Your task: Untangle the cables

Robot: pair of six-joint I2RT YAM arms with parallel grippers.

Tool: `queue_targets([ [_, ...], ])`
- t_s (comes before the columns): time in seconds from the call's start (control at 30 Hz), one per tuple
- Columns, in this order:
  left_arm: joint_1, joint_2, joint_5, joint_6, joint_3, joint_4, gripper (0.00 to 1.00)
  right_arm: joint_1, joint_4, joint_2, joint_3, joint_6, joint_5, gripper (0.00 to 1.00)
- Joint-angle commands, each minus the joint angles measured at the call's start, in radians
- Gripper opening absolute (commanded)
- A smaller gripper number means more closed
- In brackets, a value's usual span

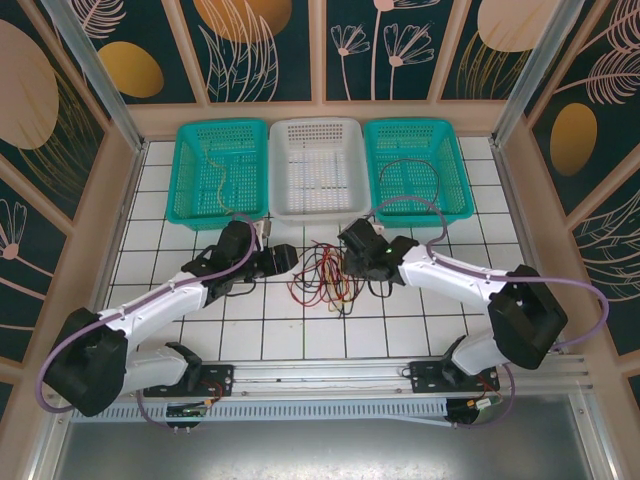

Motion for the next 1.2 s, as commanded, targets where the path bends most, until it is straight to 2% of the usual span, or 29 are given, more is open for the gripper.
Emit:
queue_targets([
  [0.0,-0.005,-0.024,0.025,-0.003,0.017,0.033,0.66,-0.004,-0.084,-0.06,-0.009,0.043,0.054,0.41],
  [0.13,-0.006,-0.017,0.031,-0.006,0.01,0.038,0.65,-0.053,-0.037,-0.108,-0.085,0.067,-0.015,0.3],
  [0.27,-0.006,-0.024,0.034,-0.011,0.01,0.045,0.65,-0.12,0.054,-0.121,-0.161,0.077,-0.132,0.29],
  [0.43,-0.006,-0.043,0.04,-0.004,0.028,0.041,0.65,-0.164,0.208,-0.071,-0.212,0.041,-0.286,0.36],
  [0.63,-0.005,-0.059,0.037,-0.004,0.033,0.036,0.65,-0.163,0.238,0.007,-0.203,0.027,-0.301,0.32],
  [0.7,-0.006,-0.062,0.04,-0.003,0.034,0.038,0.65,-0.164,0.229,0.036,-0.192,0.024,-0.299,0.31],
  [0.83,-0.005,-0.065,0.044,-0.002,0.041,0.047,0.65,-0.162,0.227,0.06,-0.172,0.012,-0.293,0.11],
  [0.9,-0.006,-0.07,0.05,-0.002,0.046,0.053,0.66,-0.151,0.201,0.045,-0.153,0.009,-0.247,0.01],
  [1.17,-0.006,-0.105,0.118,-0.013,0.052,0.148,0.67,0.007,0.019,-0.176,0.009,-0.068,0.039,0.0],
])
